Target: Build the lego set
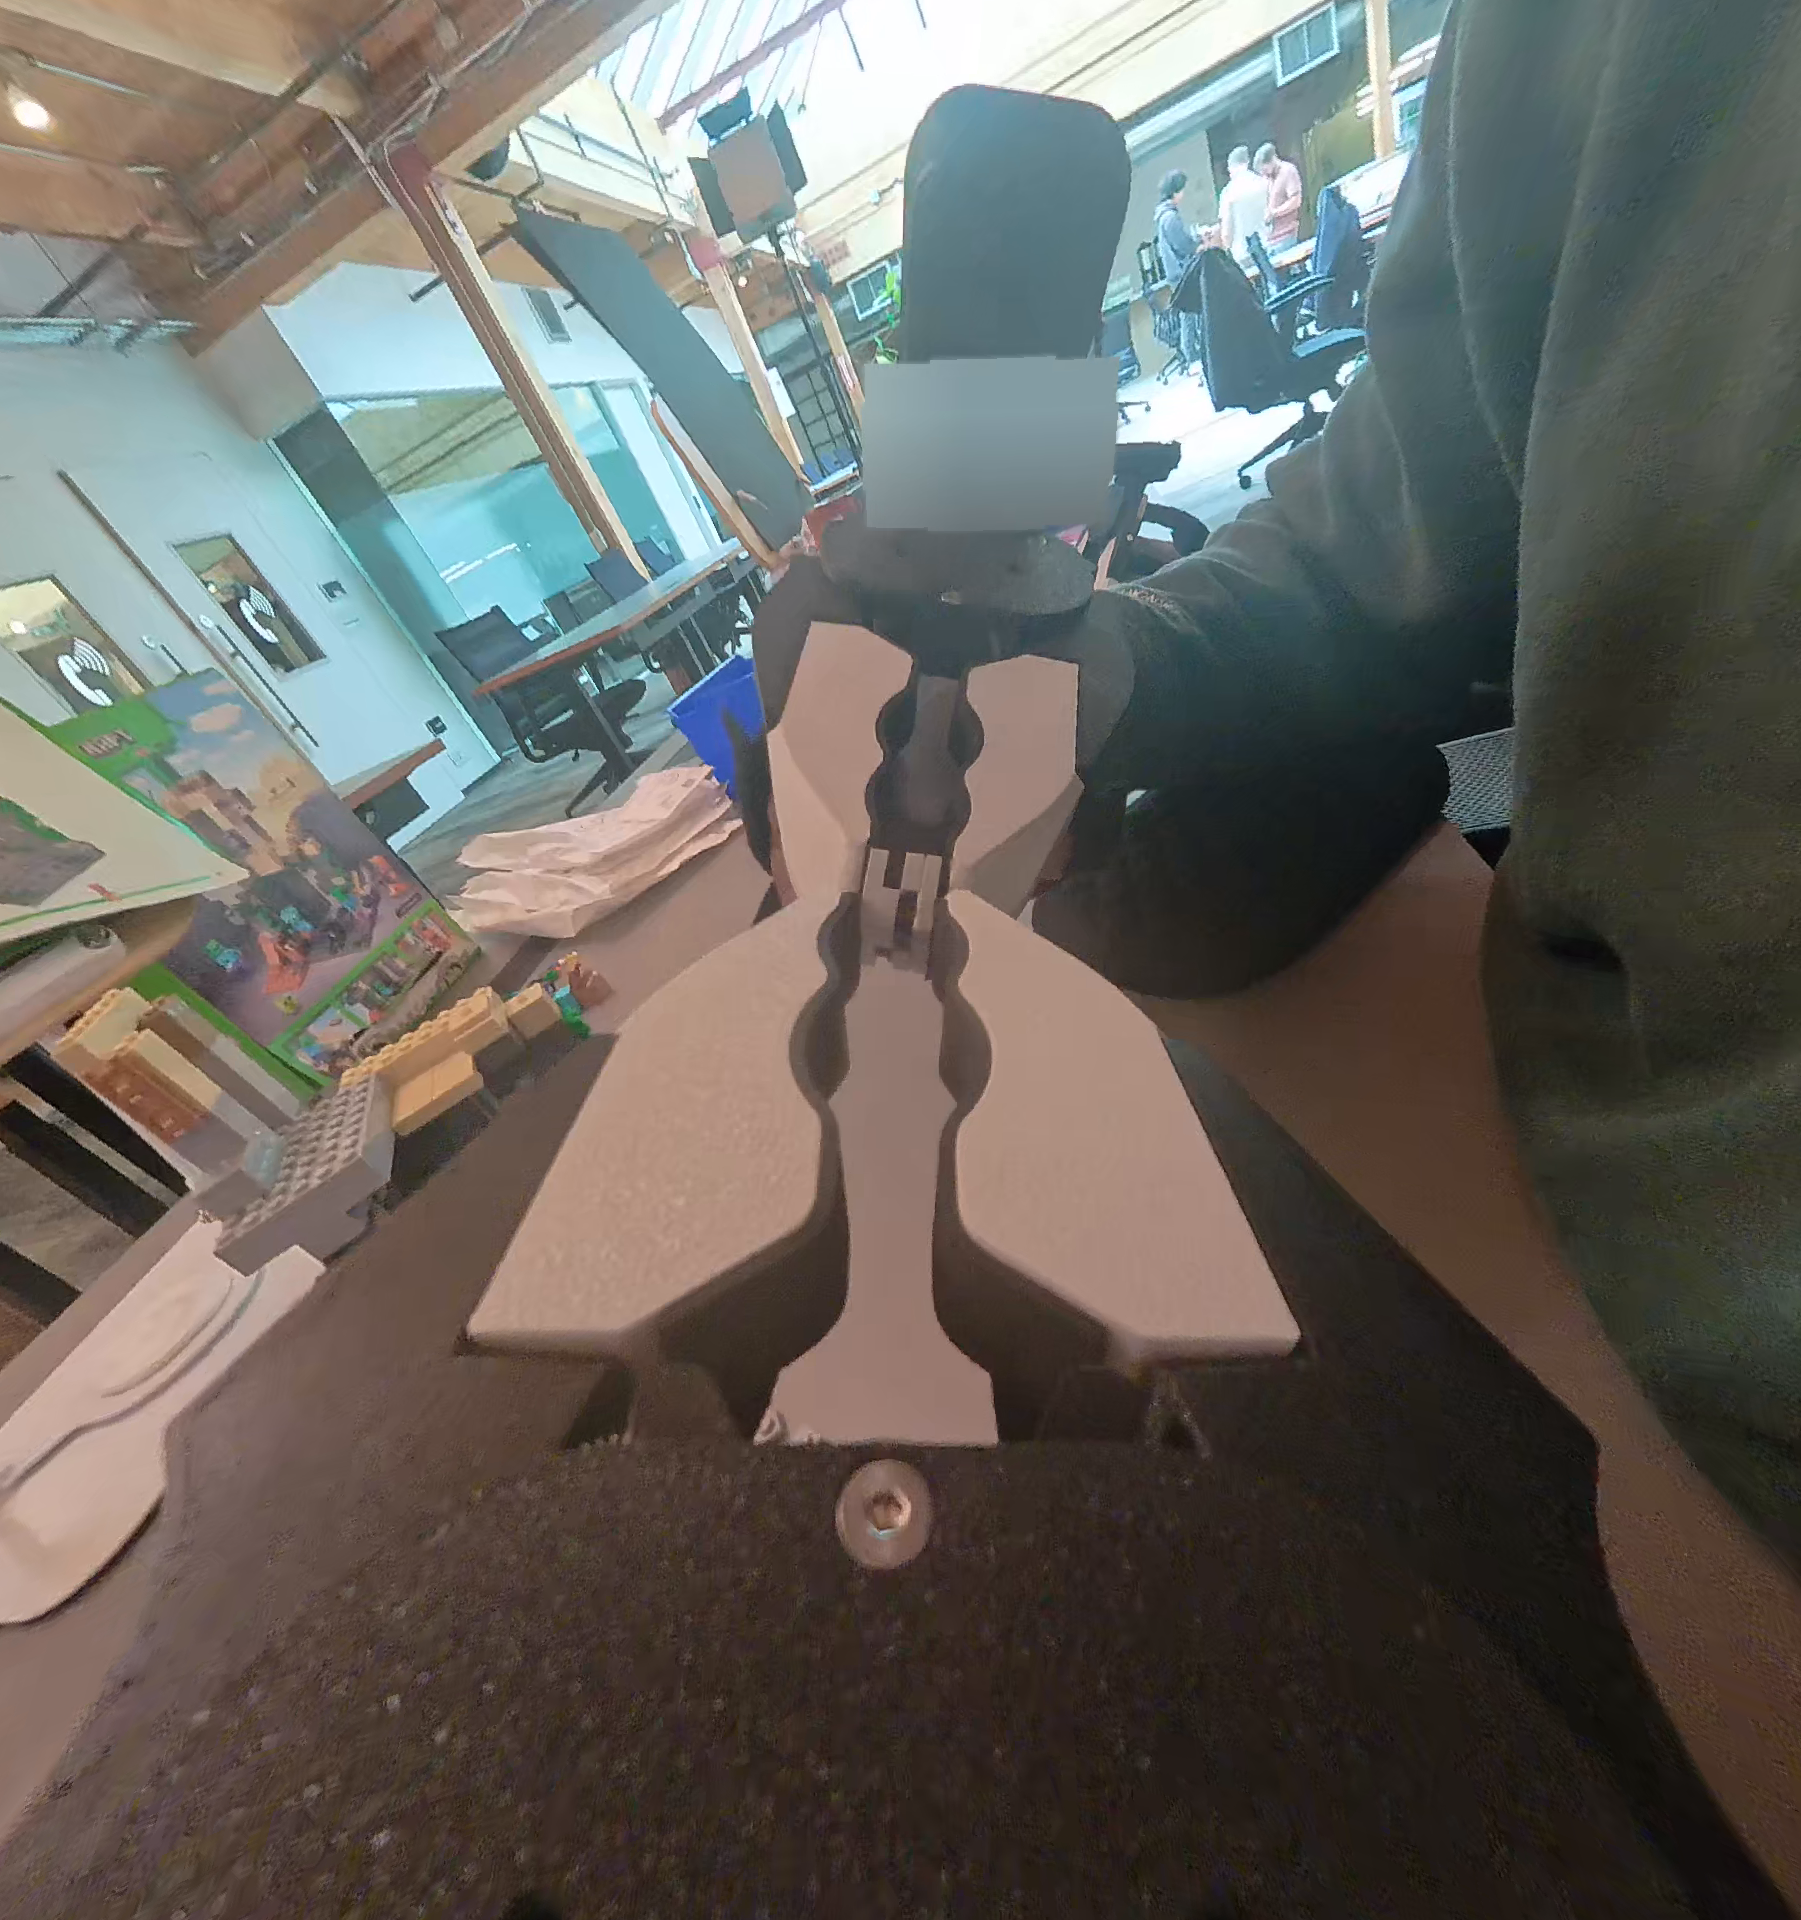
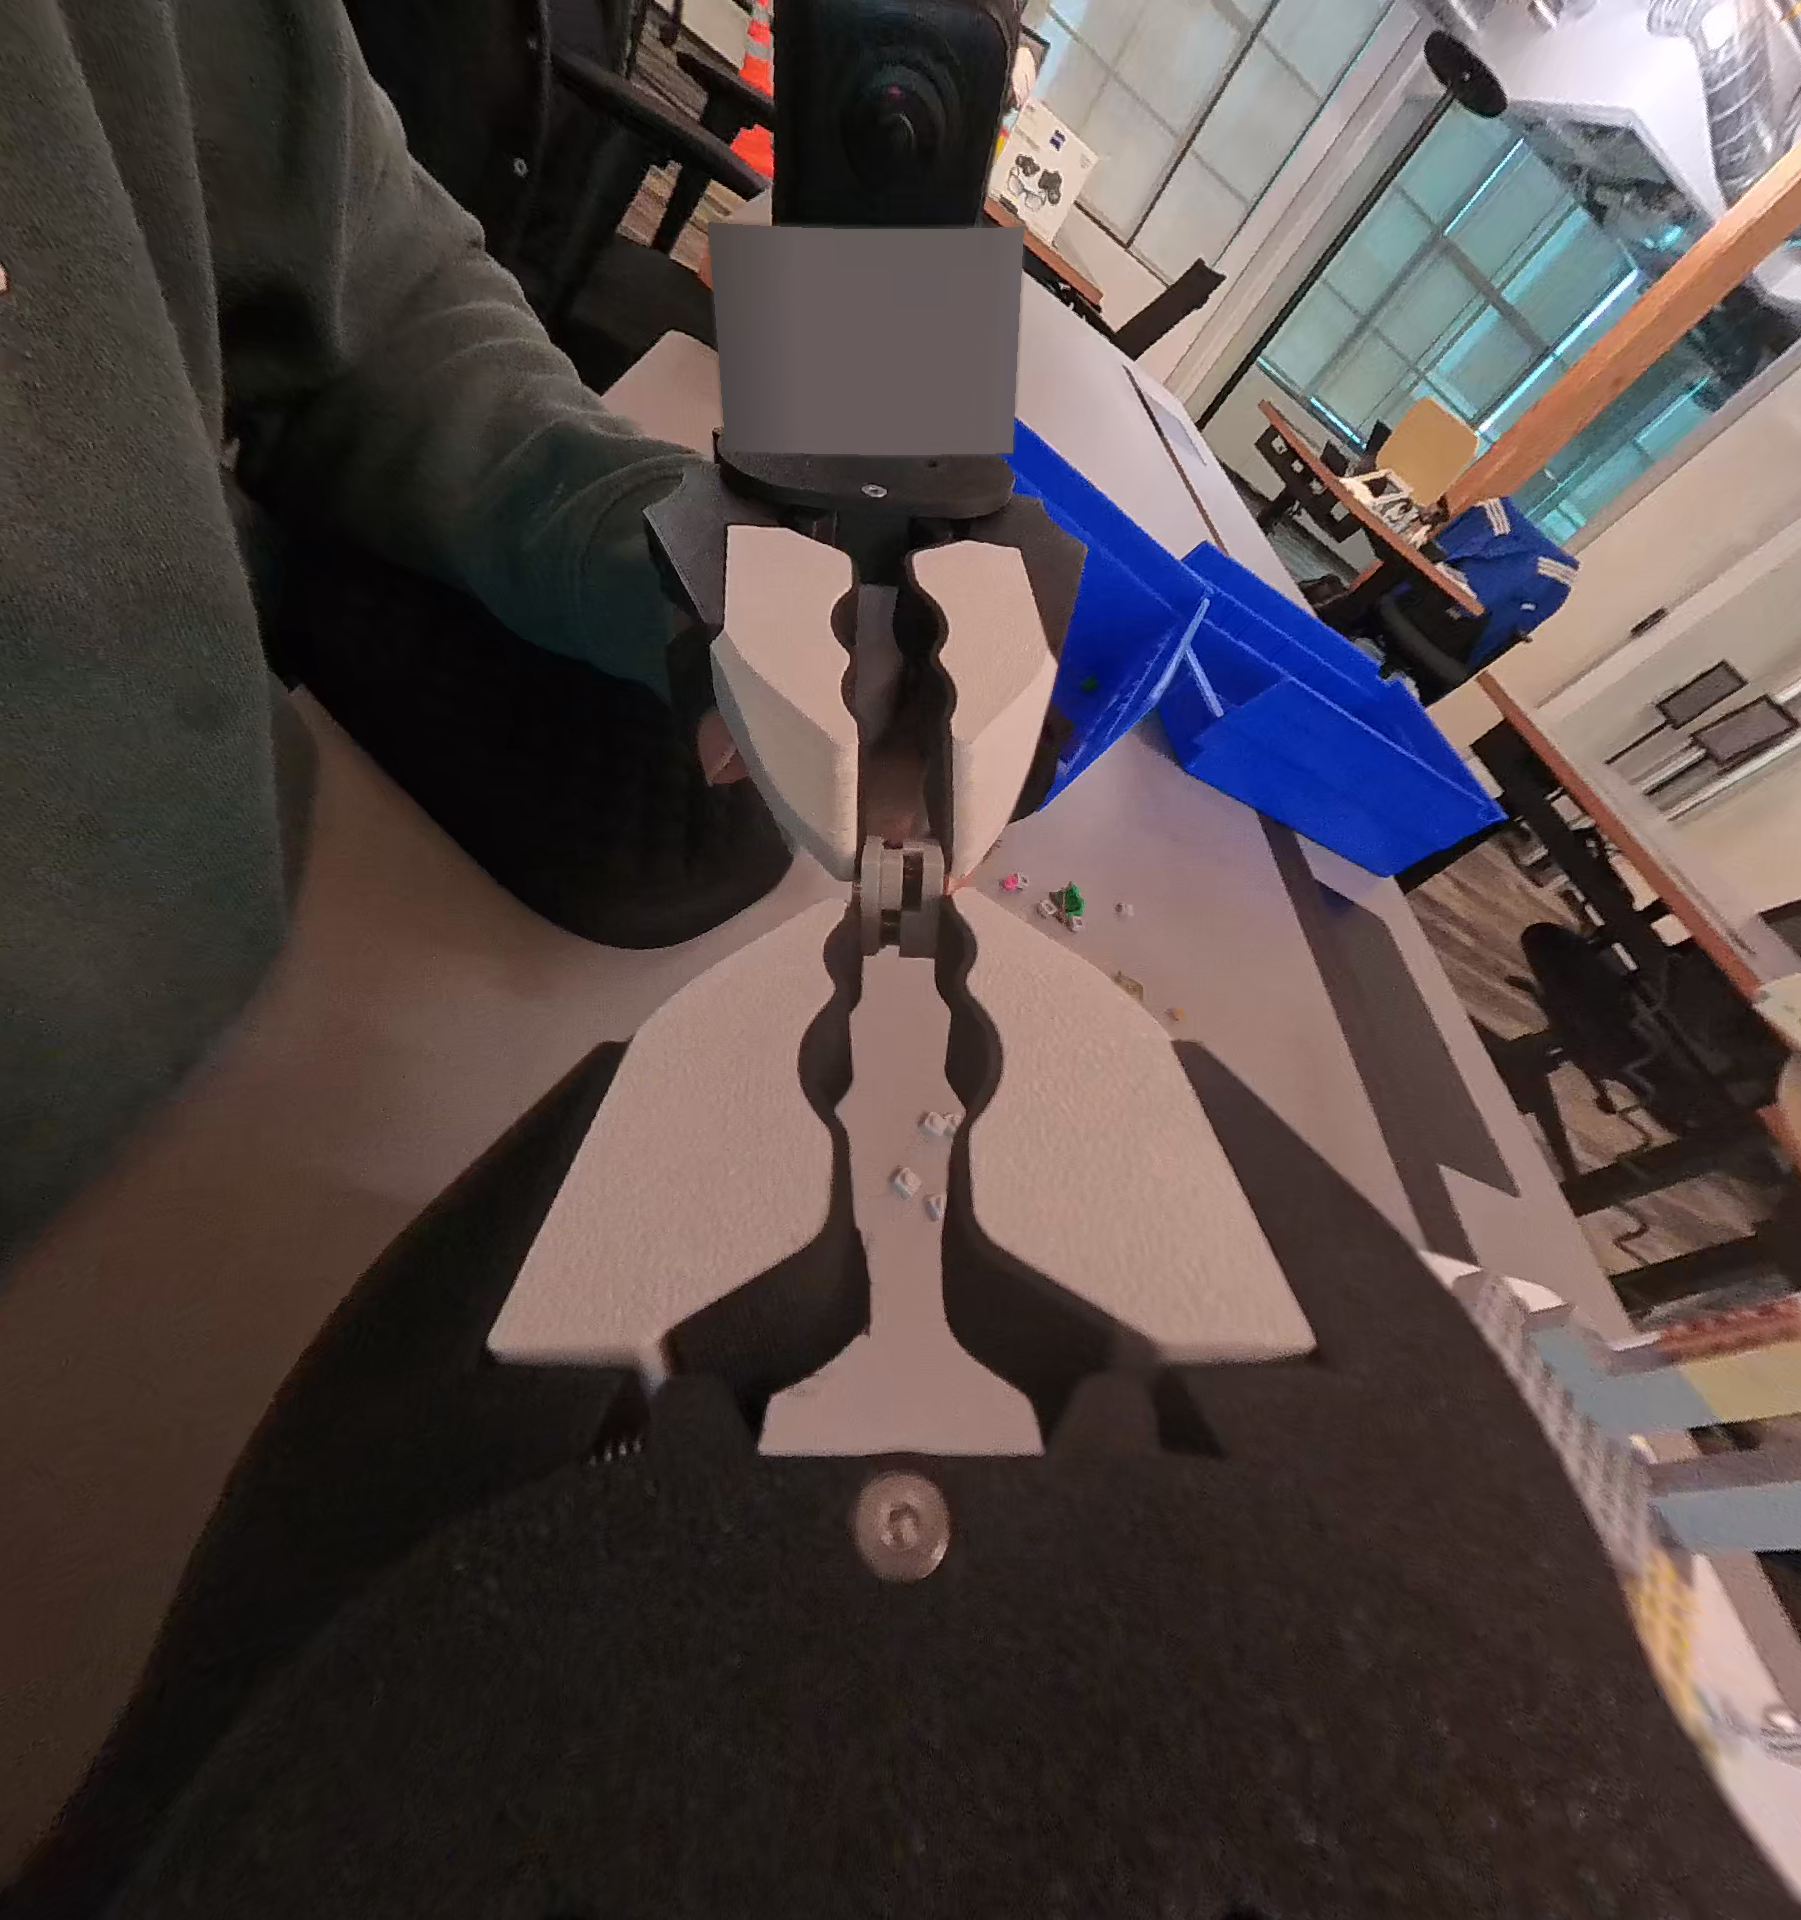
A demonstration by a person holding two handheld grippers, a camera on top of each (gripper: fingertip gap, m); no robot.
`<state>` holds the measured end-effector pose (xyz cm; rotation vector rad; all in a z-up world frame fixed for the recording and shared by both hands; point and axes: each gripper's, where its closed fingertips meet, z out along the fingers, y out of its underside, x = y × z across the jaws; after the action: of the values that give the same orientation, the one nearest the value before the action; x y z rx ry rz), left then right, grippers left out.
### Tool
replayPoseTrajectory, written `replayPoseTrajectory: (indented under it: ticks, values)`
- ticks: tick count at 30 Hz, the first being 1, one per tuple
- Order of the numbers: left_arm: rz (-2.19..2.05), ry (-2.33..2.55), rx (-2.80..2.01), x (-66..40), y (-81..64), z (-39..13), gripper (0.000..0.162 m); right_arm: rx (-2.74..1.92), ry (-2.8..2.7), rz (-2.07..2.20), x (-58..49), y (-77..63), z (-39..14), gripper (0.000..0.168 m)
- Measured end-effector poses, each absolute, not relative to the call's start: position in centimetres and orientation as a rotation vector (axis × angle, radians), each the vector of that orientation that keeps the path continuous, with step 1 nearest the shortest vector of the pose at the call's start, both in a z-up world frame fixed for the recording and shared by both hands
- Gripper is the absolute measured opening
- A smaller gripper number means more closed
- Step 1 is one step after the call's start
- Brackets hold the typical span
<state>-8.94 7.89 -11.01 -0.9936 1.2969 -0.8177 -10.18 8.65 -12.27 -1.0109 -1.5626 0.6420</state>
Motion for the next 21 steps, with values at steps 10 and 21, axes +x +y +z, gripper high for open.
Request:
replayPoseTrajectory:
  ticks: [10,21]
  values:
    - [-1.202,1.153,-1.426,-8.9,10.6,-13.0,0.013,-0.972,-1.594,0.377,-8.5,10.6,-12.7,0.02]
    - [-1.786,1.063,-1.765,-6.1,9.8,-13.7,0.013,-0.735,-1.855,-0.003,-7.5,10.2,-14.2,0.028]
